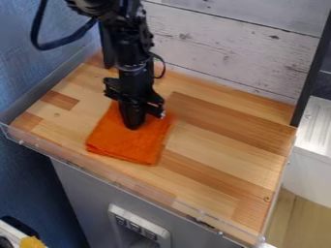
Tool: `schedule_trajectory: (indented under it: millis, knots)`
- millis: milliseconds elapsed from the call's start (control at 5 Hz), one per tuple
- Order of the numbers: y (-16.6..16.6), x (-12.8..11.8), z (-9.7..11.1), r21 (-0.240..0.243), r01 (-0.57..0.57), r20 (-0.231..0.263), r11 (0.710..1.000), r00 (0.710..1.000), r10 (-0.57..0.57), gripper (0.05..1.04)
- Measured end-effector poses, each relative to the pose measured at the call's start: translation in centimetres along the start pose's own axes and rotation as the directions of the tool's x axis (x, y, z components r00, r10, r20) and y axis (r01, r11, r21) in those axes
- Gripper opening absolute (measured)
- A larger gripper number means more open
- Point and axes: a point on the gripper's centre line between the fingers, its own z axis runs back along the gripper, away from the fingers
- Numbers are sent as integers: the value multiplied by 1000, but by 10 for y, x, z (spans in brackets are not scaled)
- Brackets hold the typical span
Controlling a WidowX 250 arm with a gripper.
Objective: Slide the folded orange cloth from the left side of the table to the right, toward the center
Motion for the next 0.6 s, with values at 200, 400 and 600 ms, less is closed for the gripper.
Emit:
schedule_trajectory:
  millis: [200,400,600]
  knots:
    - [-8,7,1,-9,-11,-15,1000,1000,11,59]
    - [-17,16,3,-17,-14,-34,1000,999,14,58]
    - [-23,21,3,-19,-23,-49,1000,999,22,58]
